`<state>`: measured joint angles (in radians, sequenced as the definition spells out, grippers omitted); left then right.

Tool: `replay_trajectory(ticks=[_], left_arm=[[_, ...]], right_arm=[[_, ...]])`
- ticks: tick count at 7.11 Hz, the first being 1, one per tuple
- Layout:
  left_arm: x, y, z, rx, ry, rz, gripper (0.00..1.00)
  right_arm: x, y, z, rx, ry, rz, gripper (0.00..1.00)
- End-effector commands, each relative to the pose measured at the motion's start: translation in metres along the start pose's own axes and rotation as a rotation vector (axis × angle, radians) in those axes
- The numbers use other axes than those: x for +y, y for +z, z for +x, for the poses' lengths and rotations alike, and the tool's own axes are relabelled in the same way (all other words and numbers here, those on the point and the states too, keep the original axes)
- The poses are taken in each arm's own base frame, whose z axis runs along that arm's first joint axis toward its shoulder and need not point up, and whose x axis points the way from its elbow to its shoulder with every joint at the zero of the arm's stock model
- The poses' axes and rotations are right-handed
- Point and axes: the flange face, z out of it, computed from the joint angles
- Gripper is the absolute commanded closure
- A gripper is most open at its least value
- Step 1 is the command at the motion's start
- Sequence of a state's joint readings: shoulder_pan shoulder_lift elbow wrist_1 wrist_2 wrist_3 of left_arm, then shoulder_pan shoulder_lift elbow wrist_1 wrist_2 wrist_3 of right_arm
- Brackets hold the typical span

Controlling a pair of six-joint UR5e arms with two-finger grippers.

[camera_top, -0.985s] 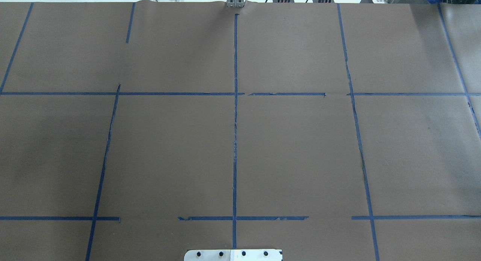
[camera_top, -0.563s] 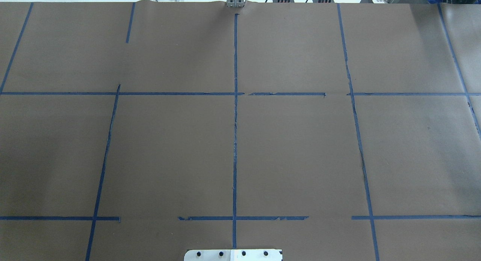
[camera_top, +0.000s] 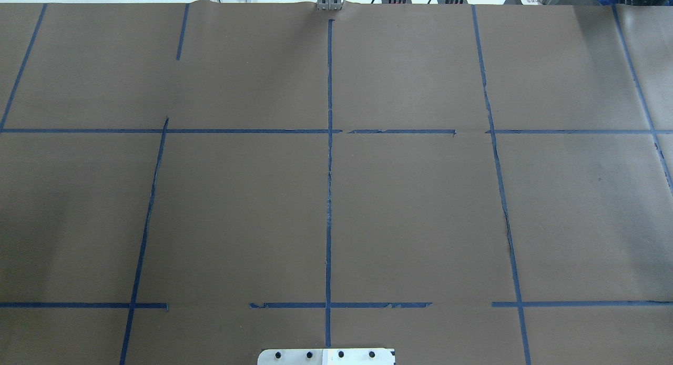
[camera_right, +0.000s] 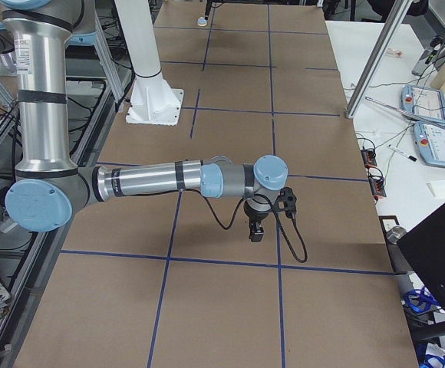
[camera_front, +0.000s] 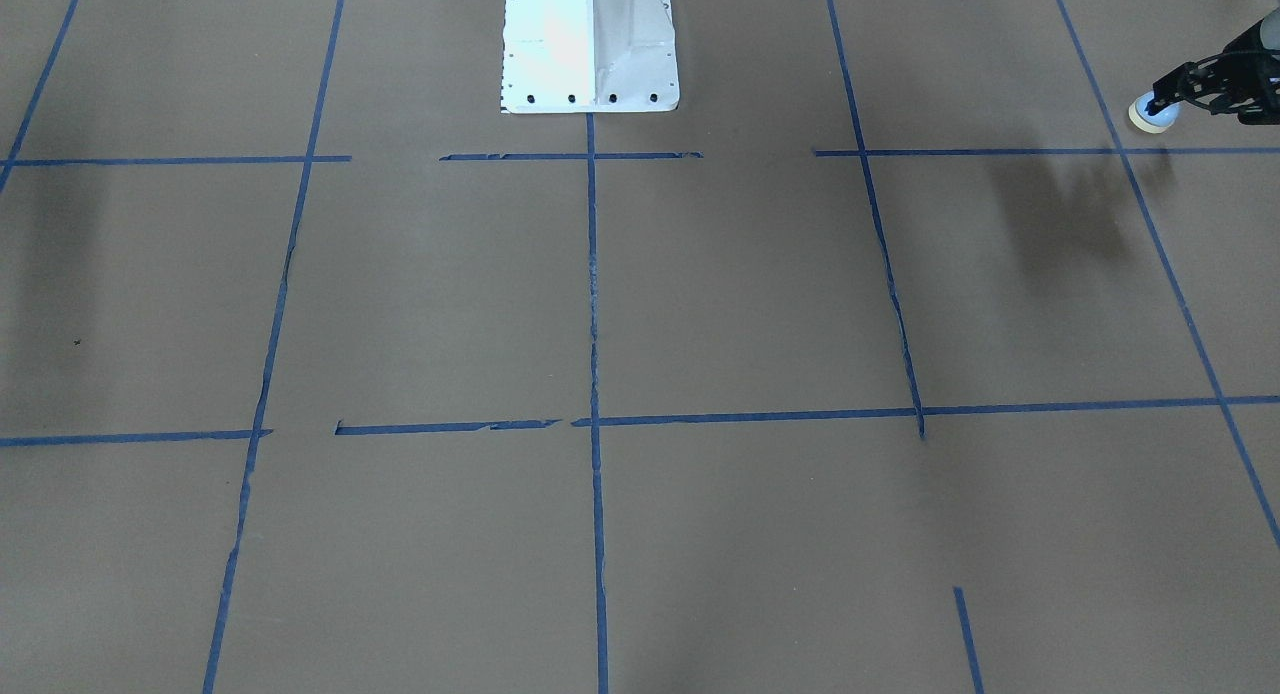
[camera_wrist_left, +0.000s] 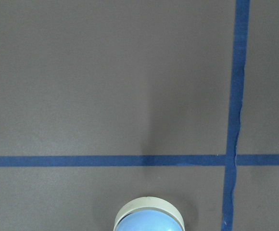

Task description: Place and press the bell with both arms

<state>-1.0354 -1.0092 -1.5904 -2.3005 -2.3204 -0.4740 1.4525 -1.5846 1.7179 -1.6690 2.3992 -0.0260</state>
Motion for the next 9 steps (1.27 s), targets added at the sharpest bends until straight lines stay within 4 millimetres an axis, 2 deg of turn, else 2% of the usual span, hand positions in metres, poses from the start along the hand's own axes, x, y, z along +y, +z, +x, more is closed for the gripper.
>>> replay_trajectory(ticks=[1,7,8,9], left_arm=[[0.004,0.025,-0.002,0.001,0.008,-0.011,0.00],[0.012,0.040,-0.003,-0.005,0.007,-0.051,0.01],[0.013,0.041,-0.005,-0.007,0.004,-0.054,0.03],[0.014,0.042,-0.006,-0.008,-0.001,-0.056,0.12]], right_arm=[[0.001,0.002,0.000,0.000,0.000,-0.004,0.00],[0.004,0.007,0.000,-0.001,0.001,-0.015,0.00],[0.004,0.007,0.000,-0.001,0.001,-0.015,0.00],[0.004,0.007,0.000,-0.001,0.001,-0.015,0.00]])
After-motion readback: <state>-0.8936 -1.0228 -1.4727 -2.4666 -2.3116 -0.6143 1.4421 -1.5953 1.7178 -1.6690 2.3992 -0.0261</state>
